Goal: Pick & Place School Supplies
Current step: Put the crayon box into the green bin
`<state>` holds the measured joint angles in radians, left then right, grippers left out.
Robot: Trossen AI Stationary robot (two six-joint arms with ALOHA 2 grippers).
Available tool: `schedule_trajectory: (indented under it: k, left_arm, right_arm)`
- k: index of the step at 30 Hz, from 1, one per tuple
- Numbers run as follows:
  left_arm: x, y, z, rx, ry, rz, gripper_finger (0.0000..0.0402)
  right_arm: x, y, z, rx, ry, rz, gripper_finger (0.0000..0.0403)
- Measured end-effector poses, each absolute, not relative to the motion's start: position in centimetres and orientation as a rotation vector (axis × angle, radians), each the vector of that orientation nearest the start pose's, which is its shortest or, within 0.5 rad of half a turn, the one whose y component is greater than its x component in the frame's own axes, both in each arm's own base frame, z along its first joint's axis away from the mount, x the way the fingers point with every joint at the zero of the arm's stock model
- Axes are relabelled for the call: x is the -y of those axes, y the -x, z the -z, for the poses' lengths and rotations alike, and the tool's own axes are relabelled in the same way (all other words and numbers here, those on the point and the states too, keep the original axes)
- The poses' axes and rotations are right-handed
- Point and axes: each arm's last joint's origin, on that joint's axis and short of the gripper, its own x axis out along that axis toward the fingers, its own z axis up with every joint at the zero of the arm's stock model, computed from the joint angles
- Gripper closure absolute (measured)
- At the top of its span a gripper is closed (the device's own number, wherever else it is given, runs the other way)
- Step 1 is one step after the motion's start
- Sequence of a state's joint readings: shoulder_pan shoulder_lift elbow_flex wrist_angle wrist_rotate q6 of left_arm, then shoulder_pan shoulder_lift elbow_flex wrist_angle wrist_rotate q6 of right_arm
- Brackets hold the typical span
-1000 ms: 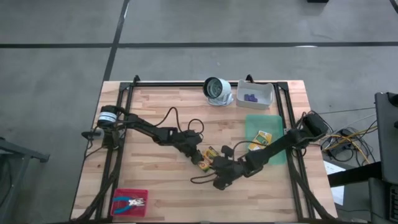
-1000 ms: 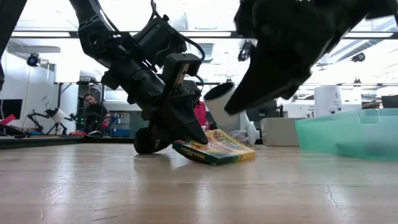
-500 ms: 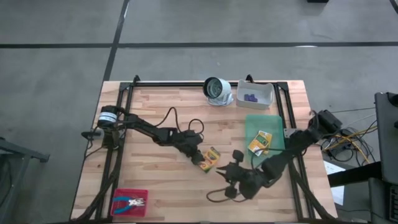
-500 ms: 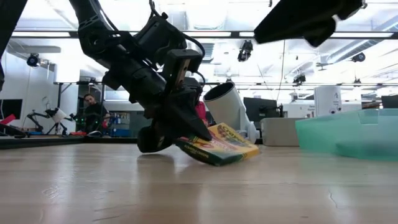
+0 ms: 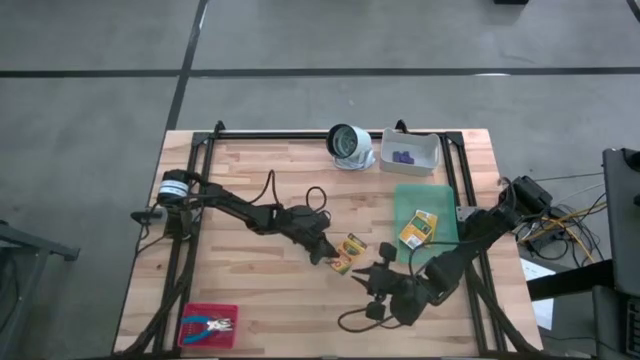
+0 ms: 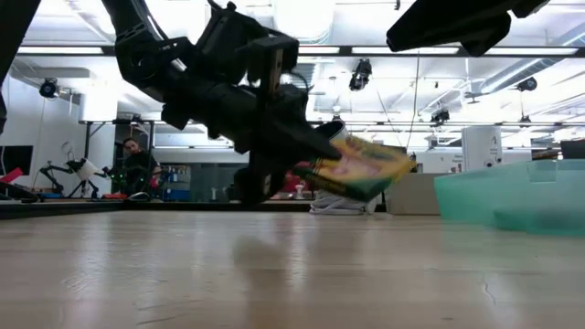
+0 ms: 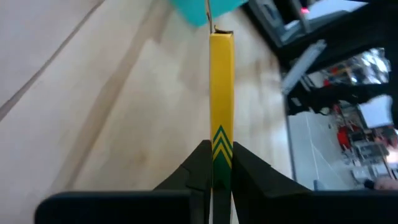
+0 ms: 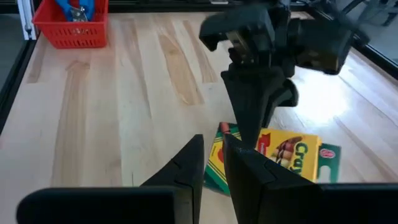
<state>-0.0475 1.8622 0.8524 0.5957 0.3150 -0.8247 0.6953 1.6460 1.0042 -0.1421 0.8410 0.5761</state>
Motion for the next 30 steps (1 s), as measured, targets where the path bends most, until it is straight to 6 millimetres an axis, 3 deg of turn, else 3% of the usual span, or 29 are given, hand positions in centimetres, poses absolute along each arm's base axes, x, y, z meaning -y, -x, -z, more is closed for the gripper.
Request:
schedule_trajectory:
  k: [16, 24, 30]
  left_arm:
    - [2.8, -38.1, -17.9, -0.232, 0.579, 0.315, 0.0361]
    - [2.9, -39.8, -20.1, -0.239, 0.461, 0.332, 0.0361]
    - [2.9, -40.8, -21.4, -0.265, 0.390, 0.332, 0.0361]
  right_arm:
    - [-21.0, -25.4, -21.7, -0.412, 0.060, 0.320, 0.0346]
    - [-21.4, -24.1, -23.5, -0.384, 0.102, 0.268, 0.0346]
    - [-21.3, -23.3, -25.5, -0.400, 0.166, 0.095, 0.0346]
